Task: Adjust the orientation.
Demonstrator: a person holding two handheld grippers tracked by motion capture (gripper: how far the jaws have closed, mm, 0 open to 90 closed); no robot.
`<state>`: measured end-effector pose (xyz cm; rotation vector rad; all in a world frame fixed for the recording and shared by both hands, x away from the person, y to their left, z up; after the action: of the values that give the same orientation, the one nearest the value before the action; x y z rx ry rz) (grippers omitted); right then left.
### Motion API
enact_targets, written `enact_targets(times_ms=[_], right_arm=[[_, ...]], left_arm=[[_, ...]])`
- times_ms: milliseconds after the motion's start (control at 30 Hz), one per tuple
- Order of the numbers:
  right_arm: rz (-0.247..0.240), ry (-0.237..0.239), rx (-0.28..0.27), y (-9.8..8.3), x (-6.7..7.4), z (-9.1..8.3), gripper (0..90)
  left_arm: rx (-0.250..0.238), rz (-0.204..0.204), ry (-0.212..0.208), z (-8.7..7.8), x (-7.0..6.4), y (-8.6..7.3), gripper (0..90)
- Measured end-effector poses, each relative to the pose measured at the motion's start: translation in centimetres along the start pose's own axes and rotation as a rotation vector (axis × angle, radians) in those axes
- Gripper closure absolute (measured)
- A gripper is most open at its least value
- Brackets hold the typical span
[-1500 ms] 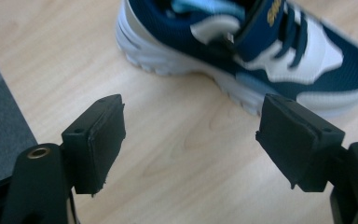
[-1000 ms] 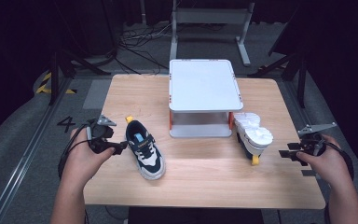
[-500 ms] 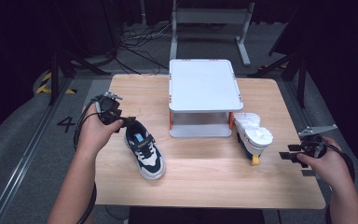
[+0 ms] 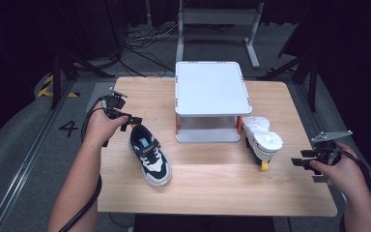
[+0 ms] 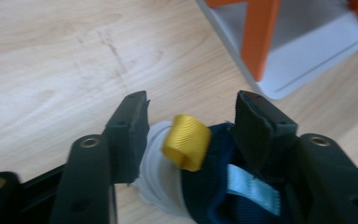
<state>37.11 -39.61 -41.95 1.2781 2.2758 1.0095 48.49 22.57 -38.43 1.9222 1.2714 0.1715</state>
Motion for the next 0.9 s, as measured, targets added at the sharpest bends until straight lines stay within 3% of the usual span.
enact_targets(times_ms=[67,133,233,433,567,700,767,900], right_arm=[[-0.007,-0.004,0.003,0.0,0.0,0.0,42.2],[-0.02,-0.002,-0.003,0.0,0.0,0.1,42.1],[-0.023,0.002,-0.004,0.1,0.2,0.1,42.1],[-0.027,0.003,0.002,0.2,0.2,0.4,42.0],[-0.029,0.011,0.0,0.4,0.2,0.6,41.9],[-0.037,0.018,0.002,0.5,0.3,0.9,41.8],[-0.038,0.017,0.007,0.5,0.4,1.0,41.5],[-0.043,0.016,0.012,0.5,0.7,1.2,40.9]], left_arm=[[0.004,-0.02,-0.035,0.0,-0.2,0.0,59.6],[-0.003,-0.031,-0.037,-0.3,-0.3,0.1,74.6],[0.008,-0.004,-0.025,-0.6,-0.6,0.2,87.1],[0.037,0.07,0.038,-1.6,-1.2,0.0,89.2],[0.059,0.118,0.097,-3.9,-1.7,-0.9,89.1],[0.125,0.144,0.15,-6.5,-2.1,-2.5,89.0],[0.169,0.122,0.173,-7.7,-2.5,-3.7,89.0],[0.26,0.157,0.174,-9.9,-3.6,-6.0,89.1]])
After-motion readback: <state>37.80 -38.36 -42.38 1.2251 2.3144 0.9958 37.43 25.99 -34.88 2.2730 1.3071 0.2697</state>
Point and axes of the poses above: each handheld gripper's, and its own axes: z roughly forward along the jaws, y roughly out of its top, x roughly to its left, the point moved 2 cm from there along z, roughly forward along the jaws, and after that the axes turned 12 degrees about -x, right-handed, at the moved point
